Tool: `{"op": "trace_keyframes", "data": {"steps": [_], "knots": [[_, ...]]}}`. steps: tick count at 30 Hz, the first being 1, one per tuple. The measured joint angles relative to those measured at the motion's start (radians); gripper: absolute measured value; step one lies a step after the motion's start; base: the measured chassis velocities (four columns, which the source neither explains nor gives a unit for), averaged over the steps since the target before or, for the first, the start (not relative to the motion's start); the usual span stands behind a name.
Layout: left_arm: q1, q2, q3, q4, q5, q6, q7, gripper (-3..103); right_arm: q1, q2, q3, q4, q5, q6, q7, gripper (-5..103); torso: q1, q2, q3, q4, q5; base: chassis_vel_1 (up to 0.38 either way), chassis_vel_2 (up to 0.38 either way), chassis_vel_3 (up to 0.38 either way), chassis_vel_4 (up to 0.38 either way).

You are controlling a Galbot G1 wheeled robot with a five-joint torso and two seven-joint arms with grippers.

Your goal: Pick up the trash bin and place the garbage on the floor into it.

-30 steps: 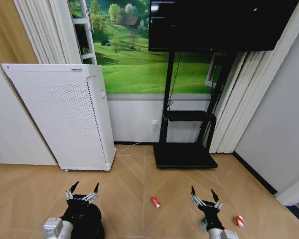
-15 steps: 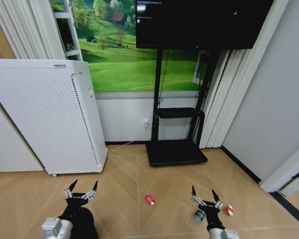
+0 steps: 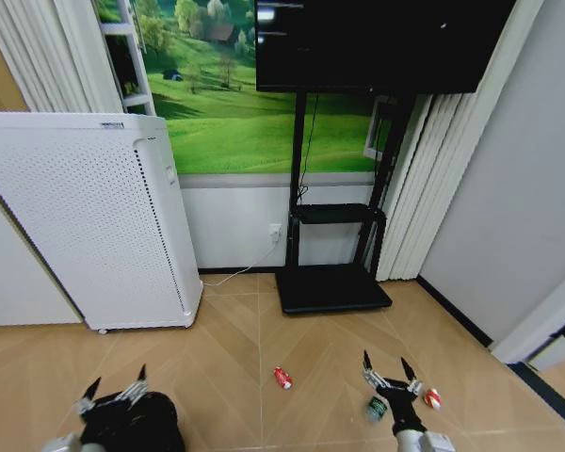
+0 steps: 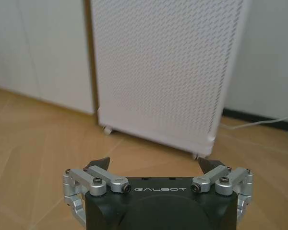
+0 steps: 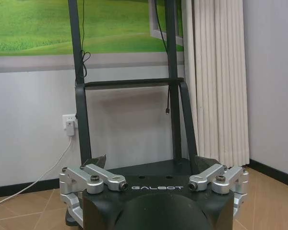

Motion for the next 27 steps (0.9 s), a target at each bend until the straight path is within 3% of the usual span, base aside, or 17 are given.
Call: {"op": "trace_keyframes", "data": {"steps": [1, 2, 3, 7, 19, 21, 27], "knots": [[0.035, 0.013, -0.027, 0.021, -0.061, 0.004, 0.000, 100, 0.004, -0.002, -0.004, -0.004, 0.002, -0.001, 0.000, 100, 0.000, 0.000, 0.000, -0.0001, 0.0001, 0.000, 0.000, 0.000, 0.000], [0.035, 0.013, -0.027, 0.021, -0.061, 0.004, 0.000, 100, 0.004, -0.002, -0.004, -0.004, 0.002, -0.001, 0.000, 100, 0.000, 0.000, 0.000, -0.0001, 0.0001, 0.000, 0.000, 0.000, 0.000], [0.082, 0.032, -0.056, 0.058, -0.132, 0.006, 0.002, 100, 0.009, -0.004, -0.009, -0.012, 0.003, -0.002, -0.001, 100, 0.000, 0.001, 0.001, 0.0001, 0.0004, 0.000, 0.000, 0.000, 0.000], [0.114, 0.054, -0.075, 0.134, -0.204, 0.007, 0.023, 100, 0.014, -0.004, -0.018, -0.029, 0.002, 0.000, -0.002, 100, 0.001, 0.002, 0.001, 0.0001, 0.0003, 0.000, 0.000, 0.000, 0.000], [-0.019, 0.054, -0.010, 0.238, -0.193, 0.097, 0.051, 102, -0.010, -0.005, -0.019, -0.016, -0.004, 0.018, -0.003, 100, 0.001, 0.004, 0.002, -0.0005, 0.0004, 0.000, 0.000, 0.000, 0.000], [-0.043, 0.061, 0.014, 0.271, -0.201, 0.131, 0.027, 97, -0.016, -0.008, -0.011, -0.002, 0.001, 0.018, -0.002, 100, 0.002, 0.004, 0.003, -0.0001, 0.0002, 0.000, 0.000, 0.000, 0.000], [-0.097, 0.071, 0.034, 0.336, -0.219, 0.137, 0.022, 82, -0.022, -0.009, -0.006, 0.006, 0.003, 0.018, 0.000, 100, 0.002, 0.004, 0.003, -0.0001, 0.0002, 0.000, 0.000, 0.000, 0.000]]}}
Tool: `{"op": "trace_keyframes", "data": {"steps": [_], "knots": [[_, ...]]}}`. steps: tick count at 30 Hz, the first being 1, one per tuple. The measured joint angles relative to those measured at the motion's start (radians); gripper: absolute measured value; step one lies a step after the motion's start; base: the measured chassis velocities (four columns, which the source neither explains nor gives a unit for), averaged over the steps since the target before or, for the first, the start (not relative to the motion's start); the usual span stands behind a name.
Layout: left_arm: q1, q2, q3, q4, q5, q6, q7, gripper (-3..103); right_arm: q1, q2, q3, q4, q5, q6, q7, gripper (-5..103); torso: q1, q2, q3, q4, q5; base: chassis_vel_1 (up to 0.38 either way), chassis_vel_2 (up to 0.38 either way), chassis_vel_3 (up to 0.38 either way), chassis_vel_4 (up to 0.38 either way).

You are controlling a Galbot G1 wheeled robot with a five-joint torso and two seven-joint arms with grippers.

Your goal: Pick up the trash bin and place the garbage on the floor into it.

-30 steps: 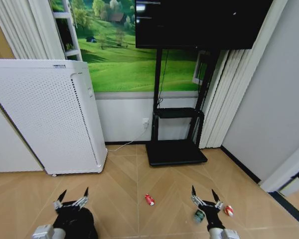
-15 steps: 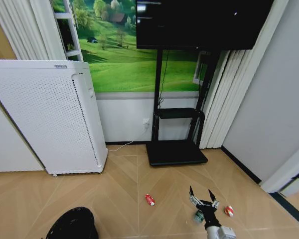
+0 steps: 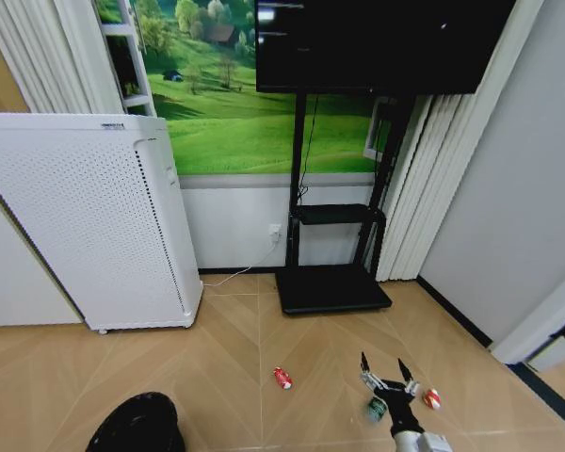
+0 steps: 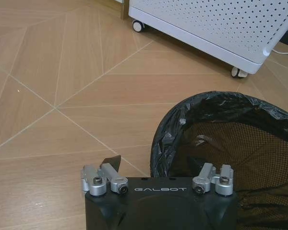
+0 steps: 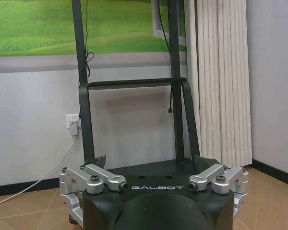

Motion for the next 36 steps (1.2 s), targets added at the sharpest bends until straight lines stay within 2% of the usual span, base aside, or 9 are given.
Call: {"op": "trace_keyframes", "data": {"steps": [8, 9, 12, 19, 26, 29, 30, 32, 36], "knots": [[-0.029, 0.012, 0.019, 0.040, -0.017, 0.002, 0.021, 49, -0.005, 0.014, -0.005, 0.009, -0.003, 0.003, 0.002, 100, 0.000, 0.001, 0.000, 0.0000, 0.0001, 0.000, 0.000, 0.000, 0.000], [-0.029, 0.012, 0.019, 0.040, -0.017, 0.002, 0.021, 49, -0.005, 0.014, -0.005, 0.009, -0.003, 0.003, 0.002, 100, 0.000, 0.001, 0.000, 0.0000, 0.0001, 0.000, 0.000, 0.000, 0.000], [-0.031, 0.012, 0.026, 0.045, -0.012, -0.019, 0.051, 34, -0.006, 0.012, -0.001, 0.008, 0.003, 0.014, 0.004, 100, 0.000, 0.001, 0.000, 0.0000, 0.0001, 0.000, 0.000, 0.000, 0.000], [-0.040, 0.009, 0.025, 0.033, 0.052, -0.070, 0.083, 7, -0.004, 0.005, 0.009, 0.007, 0.002, 0.024, 0.011, 100, 0.000, 0.001, 0.001, 0.0001, -0.0002, 0.000, 0.000, 0.000, 0.000], [-0.042, 0.004, -0.005, -0.016, 0.144, -0.144, 0.140, 7, 0.002, -0.005, 0.012, -0.001, -0.008, 0.028, 0.024, 100, 0.000, 0.001, 0.001, 0.0000, 0.0000, 0.000, 0.000, 0.000, 0.000], [-0.063, 0.006, -0.065, -0.047, 0.274, -0.247, 0.206, 7, 0.011, -0.012, 0.012, -0.014, -0.021, 0.032, 0.037, 100, 0.000, 0.001, 0.001, 0.0000, 0.0001, 0.000, 0.000, 0.000, 0.000], [-0.063, 0.006, -0.065, -0.047, 0.274, -0.247, 0.206, 7, 0.011, -0.012, 0.012, -0.014, -0.021, 0.032, 0.037, 100, 0.000, 0.001, 0.001, 0.0000, 0.0001, 0.000, 0.000, 0.000, 0.000], [-0.077, 0.012, -0.092, -0.069, 0.307, -0.308, 0.223, 7, 0.013, -0.015, 0.010, -0.021, -0.037, 0.025, 0.044, 100, 0.000, 0.001, 0.001, -0.0002, 0.0002, 0.000, 0.000, 0.000, 0.000], [-0.079, 0.007, -0.116, -0.131, 0.280, -0.355, 0.247, 7, 0.014, -0.022, 0.003, -0.023, -0.066, -0.014, 0.049, 100, 0.000, 0.001, 0.001, -0.0002, 0.0001, 0.000, 0.000, 0.000, 0.000]]}}
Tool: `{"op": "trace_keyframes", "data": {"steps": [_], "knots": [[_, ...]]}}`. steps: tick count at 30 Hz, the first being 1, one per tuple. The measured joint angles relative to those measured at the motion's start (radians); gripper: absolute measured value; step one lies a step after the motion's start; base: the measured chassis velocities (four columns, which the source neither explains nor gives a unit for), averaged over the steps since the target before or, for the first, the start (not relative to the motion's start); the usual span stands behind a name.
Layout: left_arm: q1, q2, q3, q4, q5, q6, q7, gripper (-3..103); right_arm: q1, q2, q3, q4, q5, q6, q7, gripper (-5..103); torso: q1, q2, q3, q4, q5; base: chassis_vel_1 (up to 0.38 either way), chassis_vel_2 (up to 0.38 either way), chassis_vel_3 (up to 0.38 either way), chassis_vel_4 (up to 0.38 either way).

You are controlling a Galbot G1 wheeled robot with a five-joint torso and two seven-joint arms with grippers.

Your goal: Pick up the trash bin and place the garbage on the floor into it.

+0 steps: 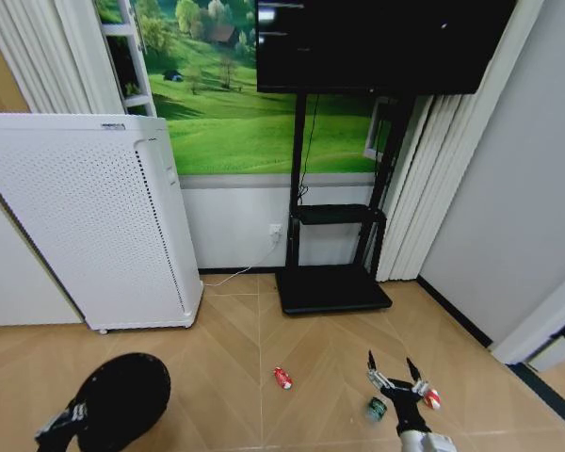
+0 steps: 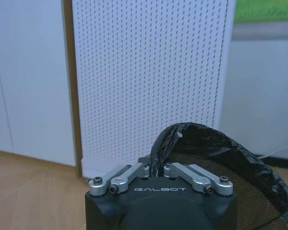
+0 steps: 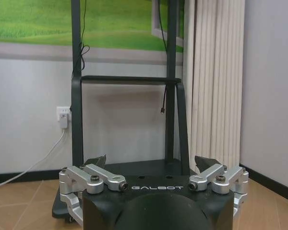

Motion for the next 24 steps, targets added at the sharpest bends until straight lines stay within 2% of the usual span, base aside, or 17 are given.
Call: {"op": "trace_keyframes", "data": {"steps": [5, 13, 24], "knots": [[0.021, -0.020, 0.003, -0.067, -0.017, -0.006, 0.002, 7, 0.009, -0.019, -0.022, -0.009, -0.021, -0.016, -0.016, 100, 0.000, 0.000, 0.000, 0.0002, 0.0001, 0.000, 0.000, 0.000, 0.000], [0.038, -0.038, 0.018, -0.092, 0.002, -0.009, 0.002, 7, 0.024, -0.033, -0.045, -0.031, -0.026, -0.016, -0.023, 100, 0.000, 0.000, 0.000, 0.0003, 0.0001, 0.013, 0.012, -0.013, -0.017], [0.059, -0.067, 0.037, -0.110, 0.045, -0.017, -0.001, 7, 0.109, -0.069, -0.116, -0.118, -0.018, -0.009, -0.028, 100, 0.000, 0.000, 0.000, 0.0002, 0.0000, 0.147, 0.152, -0.150, -0.144]]}}
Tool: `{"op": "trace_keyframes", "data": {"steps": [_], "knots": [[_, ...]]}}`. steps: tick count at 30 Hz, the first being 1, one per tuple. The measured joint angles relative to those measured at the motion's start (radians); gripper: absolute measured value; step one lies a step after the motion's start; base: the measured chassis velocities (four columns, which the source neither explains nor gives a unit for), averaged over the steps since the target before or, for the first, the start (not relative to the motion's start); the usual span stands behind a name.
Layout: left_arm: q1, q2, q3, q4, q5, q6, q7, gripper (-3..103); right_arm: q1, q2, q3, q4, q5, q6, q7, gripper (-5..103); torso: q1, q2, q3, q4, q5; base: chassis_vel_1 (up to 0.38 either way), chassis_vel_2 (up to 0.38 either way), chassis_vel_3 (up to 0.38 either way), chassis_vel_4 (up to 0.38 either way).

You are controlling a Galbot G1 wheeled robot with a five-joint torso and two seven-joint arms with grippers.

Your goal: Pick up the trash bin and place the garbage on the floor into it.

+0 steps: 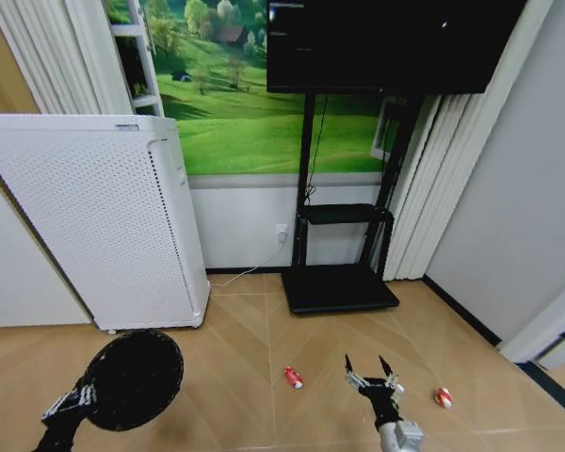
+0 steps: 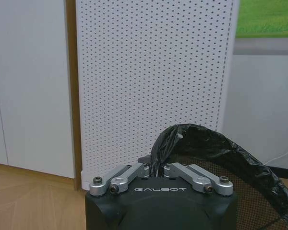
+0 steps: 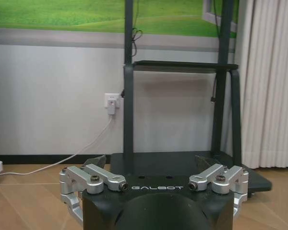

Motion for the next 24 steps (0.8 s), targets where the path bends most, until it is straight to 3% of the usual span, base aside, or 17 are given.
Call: {"op": "trace_keyframes", "data": {"steps": [4, 11, 15, 22, 24], "knots": [[0.002, -0.008, 0.004, -0.001, 0.011, 0.000, -0.002, 7, 0.044, -0.025, -0.023, -0.032, 0.017, -0.011, 0.019, 100, 0.000, 0.000, 0.000, -0.0001, 0.0001, 0.239, 0.234, -0.273, -0.220], [0.004, -0.022, 0.013, 0.029, 0.018, -0.010, -0.025, 7, 0.235, -0.132, -0.121, -0.198, 0.124, -0.155, 0.077, 100, 0.000, 0.000, 0.000, 0.0004, 0.0000, 0.163, 0.132, -0.154, -0.148], [0.009, -0.032, 0.013, 0.032, 0.019, -0.010, -0.026, 7, 0.315, -0.162, -0.173, -0.305, 0.134, -0.180, 0.076, 100, 0.000, 0.000, 0.000, 0.0003, 0.0001, -0.002, 0.030, 0.028, 0.002], [0.015, -0.052, 0.016, 0.028, 0.043, -0.010, -0.025, 7, 0.491, -0.171, -0.302, -0.540, 0.134, -0.221, 0.016, 100, 0.000, 0.000, 0.000, -0.0003, 0.0003, -0.070, -0.040, 0.041, 0.040], [0.015, -0.057, 0.020, 0.026, 0.050, -0.009, -0.028, 7, 0.556, -0.161, -0.354, -0.631, 0.171, -0.252, -0.007, 100, 0.000, 0.000, 0.000, 0.0002, -0.0001, 0.000, 0.000, 0.000, 0.000]]}}
